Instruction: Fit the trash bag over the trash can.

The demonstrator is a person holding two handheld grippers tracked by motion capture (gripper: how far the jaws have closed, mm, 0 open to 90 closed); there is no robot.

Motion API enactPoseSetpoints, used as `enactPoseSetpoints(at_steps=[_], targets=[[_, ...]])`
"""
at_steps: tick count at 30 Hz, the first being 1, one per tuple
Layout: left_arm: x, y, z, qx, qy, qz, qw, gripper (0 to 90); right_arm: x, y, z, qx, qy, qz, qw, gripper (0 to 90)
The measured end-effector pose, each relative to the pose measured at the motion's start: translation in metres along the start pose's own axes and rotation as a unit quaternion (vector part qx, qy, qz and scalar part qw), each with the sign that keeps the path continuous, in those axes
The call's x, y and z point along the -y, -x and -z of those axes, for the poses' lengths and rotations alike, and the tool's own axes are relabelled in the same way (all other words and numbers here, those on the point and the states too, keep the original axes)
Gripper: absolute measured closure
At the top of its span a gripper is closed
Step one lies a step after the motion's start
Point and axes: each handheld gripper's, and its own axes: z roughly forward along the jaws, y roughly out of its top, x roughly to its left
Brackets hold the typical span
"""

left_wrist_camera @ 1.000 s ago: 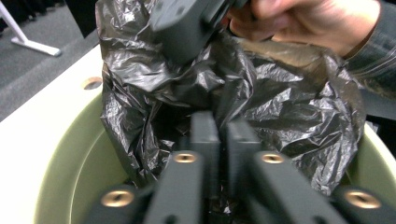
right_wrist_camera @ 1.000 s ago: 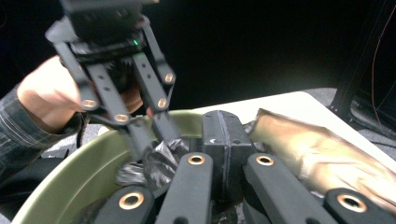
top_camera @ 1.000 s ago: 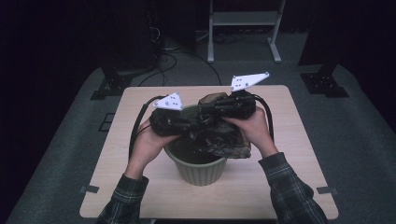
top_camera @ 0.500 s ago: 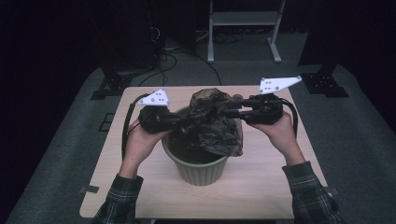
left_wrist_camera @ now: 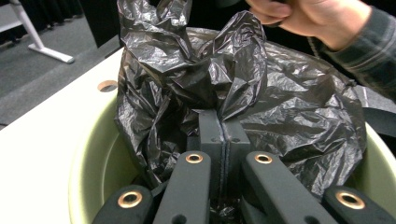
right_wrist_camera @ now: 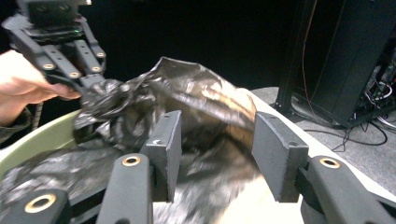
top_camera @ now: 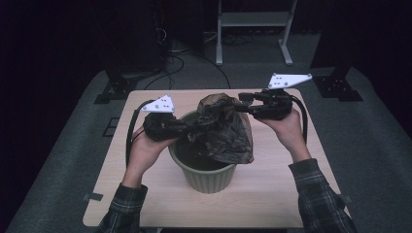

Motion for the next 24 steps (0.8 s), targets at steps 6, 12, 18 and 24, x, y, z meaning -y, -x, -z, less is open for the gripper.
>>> enactPoseSetpoints(at_steps=[6,12,18,24], targets=[[0.001,-0.001,0.002,0.001,0.005,0.001,1.0000,89.6,-0.004,0.002,-0.022,-0.020,-0.020,0.010,0.9996,69.5],[0.002,-0.002,0.006,-0.004,0.011,0.006,0.9999,89.7,-0.001,-0.003,-0.022,-0.054,-0.036,0.000,0.9979,90.0],[0.002,-0.005,0.008,-0.022,0.024,0.015,0.9994,89.6,0.007,-0.013,-0.012,-0.086,-0.038,-0.002,0.9956,90.0],[0.006,-0.013,0.011,-0.051,0.027,0.025,0.9980,89.6,0.025,-0.031,-0.015,-0.126,-0.073,0.008,0.9893,90.0]])
